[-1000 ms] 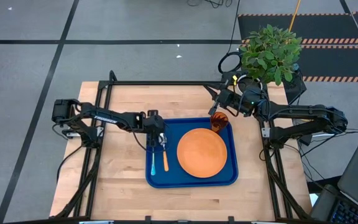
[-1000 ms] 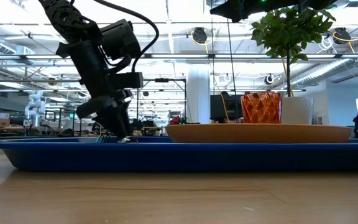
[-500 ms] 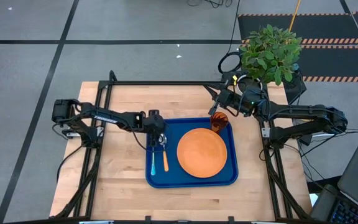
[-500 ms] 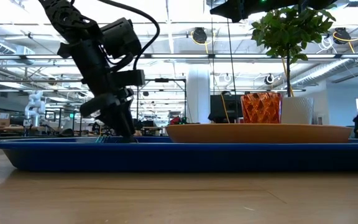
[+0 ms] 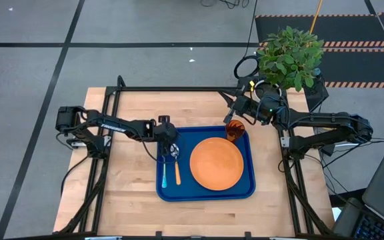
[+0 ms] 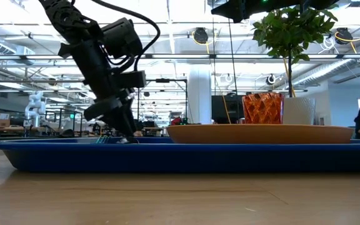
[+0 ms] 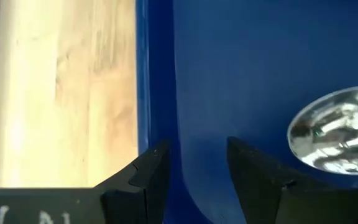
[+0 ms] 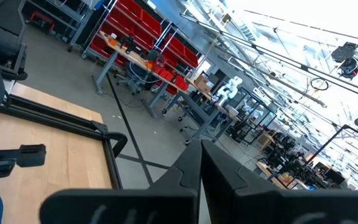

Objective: Pick and place plate/cup/fork/spoon on tray
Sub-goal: Adjust the orange spoon on the blue tray

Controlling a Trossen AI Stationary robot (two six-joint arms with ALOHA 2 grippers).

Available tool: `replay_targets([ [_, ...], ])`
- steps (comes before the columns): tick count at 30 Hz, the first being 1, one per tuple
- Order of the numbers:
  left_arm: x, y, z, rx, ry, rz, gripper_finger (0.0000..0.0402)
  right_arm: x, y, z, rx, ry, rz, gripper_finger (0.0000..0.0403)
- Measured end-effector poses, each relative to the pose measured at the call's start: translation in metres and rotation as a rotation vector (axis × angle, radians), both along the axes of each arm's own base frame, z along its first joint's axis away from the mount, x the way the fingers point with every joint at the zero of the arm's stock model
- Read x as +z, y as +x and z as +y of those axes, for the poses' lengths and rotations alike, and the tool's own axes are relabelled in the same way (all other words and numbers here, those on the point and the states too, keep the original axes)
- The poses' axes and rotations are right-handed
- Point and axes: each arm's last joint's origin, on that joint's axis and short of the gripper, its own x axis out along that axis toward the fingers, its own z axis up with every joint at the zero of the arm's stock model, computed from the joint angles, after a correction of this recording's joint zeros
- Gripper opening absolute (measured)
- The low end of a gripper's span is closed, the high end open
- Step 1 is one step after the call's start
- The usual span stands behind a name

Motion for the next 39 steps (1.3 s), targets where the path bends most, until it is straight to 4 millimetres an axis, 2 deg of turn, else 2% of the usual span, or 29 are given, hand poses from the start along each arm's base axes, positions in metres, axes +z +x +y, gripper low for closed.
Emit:
replay_targets([
  [6,-0.0024,-0.0041,-0.0006,0.013,-0.016,0.044,0.0161,0.0000,0.0000,0.0000,0.000,0.000,0.000,0.0002],
  [23,-0.0014,-0.0005,-0.0039,-0.037,-0.113,-0.003,0.0161,0.0000,0.0000,0.0000,0.000,-0.003,0.002,0.0002],
  [39,-0.0007,0.0010,-0.0073,-0.051,-0.113,-0.015,0.0161,0.0000,0.0000,0.0001,0.000,-0.003,0.002,0.0002],
])
